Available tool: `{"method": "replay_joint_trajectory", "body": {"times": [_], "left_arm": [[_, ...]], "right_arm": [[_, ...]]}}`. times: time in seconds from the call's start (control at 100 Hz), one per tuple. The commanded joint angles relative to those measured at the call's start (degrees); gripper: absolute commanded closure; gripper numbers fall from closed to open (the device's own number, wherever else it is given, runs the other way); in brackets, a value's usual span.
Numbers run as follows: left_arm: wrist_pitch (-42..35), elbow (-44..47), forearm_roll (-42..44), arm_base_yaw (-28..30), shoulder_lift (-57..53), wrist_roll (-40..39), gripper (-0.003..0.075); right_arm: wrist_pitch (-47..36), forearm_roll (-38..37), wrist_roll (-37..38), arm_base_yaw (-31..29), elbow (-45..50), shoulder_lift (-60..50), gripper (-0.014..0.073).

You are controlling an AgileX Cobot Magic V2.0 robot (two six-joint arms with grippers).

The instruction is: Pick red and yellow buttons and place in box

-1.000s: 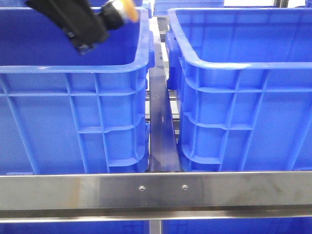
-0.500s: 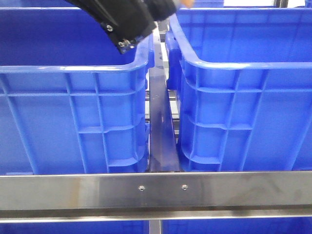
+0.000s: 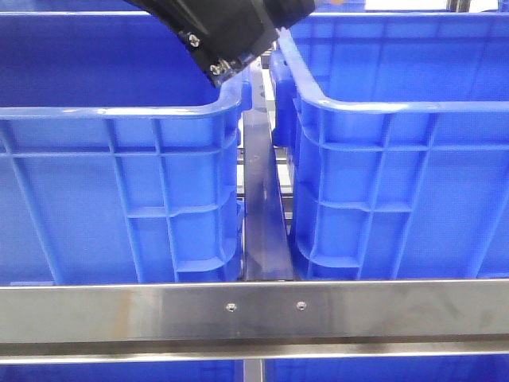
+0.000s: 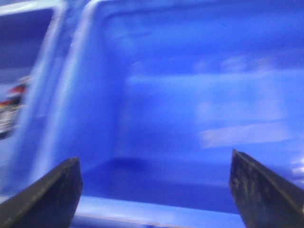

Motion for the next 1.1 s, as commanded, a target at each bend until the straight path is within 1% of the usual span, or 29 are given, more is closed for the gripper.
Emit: {"method": "replay_joint_trajectory", "body": {"times": [0.0,0.05,0.12,0.24,0.33,0.51,0.71,0.88,0.99,1.06,1.09], "left_arm": [[-0.3,-1.6,-3.9,-0.5,-2.5,0.0,0.0583],[-0.3,-1.6,-3.9,-0.5,-2.5,0.0,0.0583],[-0.3,-1.6,-3.9,-0.5,-2.5,0.0,0.0583],[-0.3,-1.6,-3.9,-0.5,-2.5,0.1,0.0583],[-0.3,-1.6,-3.9,-0.5,-2.5,0.1,0.0583],[-0.3,-1.6,-3.9,-0.5,-2.5,0.1,0.0583],[-0.3,-1.6,-3.9,-0.5,-2.5,0.1,0.0583],[-0.3,-1.6,-3.9,-0.5,-2.5,0.1,0.0583],[-0.3,-1.6,-3.9,-0.5,-2.5,0.1,0.0583],[-0.3,-1.6,-3.9,-0.5,-2.5,0.1,0.0583],[-0.3,-1.6,-3.9,-0.5,-2.5,0.1,0.0583]], "right_arm": [[1.4,8.8,-0.4,2.4,-6.6,4.7,-0.0063],[3.5,12.3,-1.8,3.5,-8.6,6.7,-0.0063],[7.5,19.2,-5.0,5.1,-11.9,10.1,-0.0063],[13.0,29.3,-9.0,6.0,-14.9,14.6,-0.0063],[15.4,34.2,-11.5,6.0,-15.2,17.4,-0.0063],[20.0,41.2,-16.2,6.5,-15.2,21.1,-0.0063],[20.5,43.1,-17.3,7.2,-15.2,24.5,-0.0063],[20.4,43.4,-18.3,9.9,-15.2,26.9,-0.0063],[20.3,43.4,-18.3,10.3,-15.2,27.6,-0.0061],[20.3,43.4,-18.3,10.3,-15.2,27.8,-0.0027],[20.3,43.4,-18.3,10.3,-15.2,27.8,0.0011]]}}
